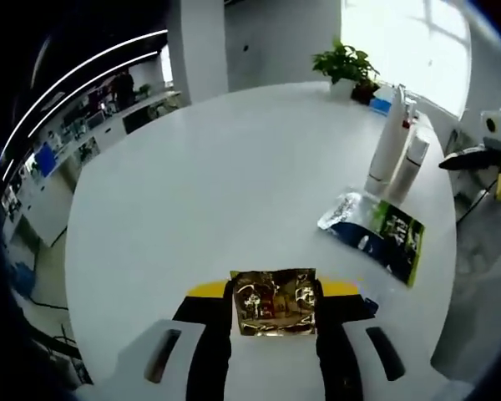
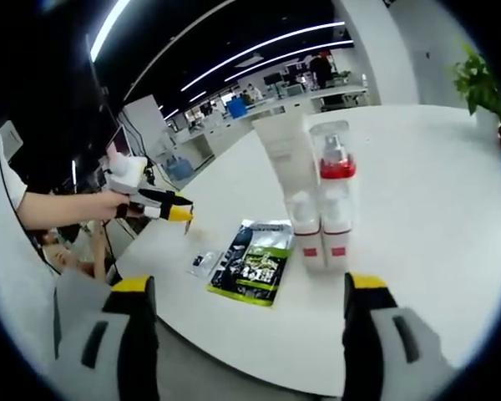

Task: Arrange the skincare products in the storage area until every visible bottle or jar stands upright without overlapping.

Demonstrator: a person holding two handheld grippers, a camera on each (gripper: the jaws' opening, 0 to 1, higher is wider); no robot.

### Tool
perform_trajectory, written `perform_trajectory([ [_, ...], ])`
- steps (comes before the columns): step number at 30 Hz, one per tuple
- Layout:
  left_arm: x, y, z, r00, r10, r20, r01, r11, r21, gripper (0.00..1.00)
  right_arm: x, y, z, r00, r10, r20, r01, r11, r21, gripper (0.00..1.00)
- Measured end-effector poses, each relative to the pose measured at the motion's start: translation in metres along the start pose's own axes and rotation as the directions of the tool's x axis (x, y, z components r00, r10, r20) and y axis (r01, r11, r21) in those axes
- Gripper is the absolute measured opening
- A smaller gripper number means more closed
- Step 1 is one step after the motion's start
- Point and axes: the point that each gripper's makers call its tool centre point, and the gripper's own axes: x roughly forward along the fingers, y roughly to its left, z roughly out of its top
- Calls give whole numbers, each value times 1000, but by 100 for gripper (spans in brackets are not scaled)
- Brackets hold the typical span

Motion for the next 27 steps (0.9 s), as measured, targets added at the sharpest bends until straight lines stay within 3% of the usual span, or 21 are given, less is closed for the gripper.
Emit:
perform_trajectory([
  [7, -15, -15, 23, 996, -11, 85, 12, 1000, -9, 36, 0, 4, -1, 1000, 7, -11, -7, 1000, -30, 88],
  [16, -32, -37, 41, 990, -35, 139, 31, 999, 28, 36, -1, 14, 4, 999, 42, -1, -42, 999, -30, 73],
  [19, -36, -44, 51, 986, -43, 164, 37, 999, 37, 36, 4, 27, 15, 996, 75, 50, -77, 997, 30, 70],
  [23, -41, -56, 64, 978, -61, 197, 53, 998, 44, 36, 12, 42, 27, 993, 105, 59, -106, 994, 20, 58],
  [27, -45, -69, 70, 974, -77, 213, 63, 995, 72, 36, 27, 64, 55, 979, 177, 95, -180, 983, 19, 49],
])
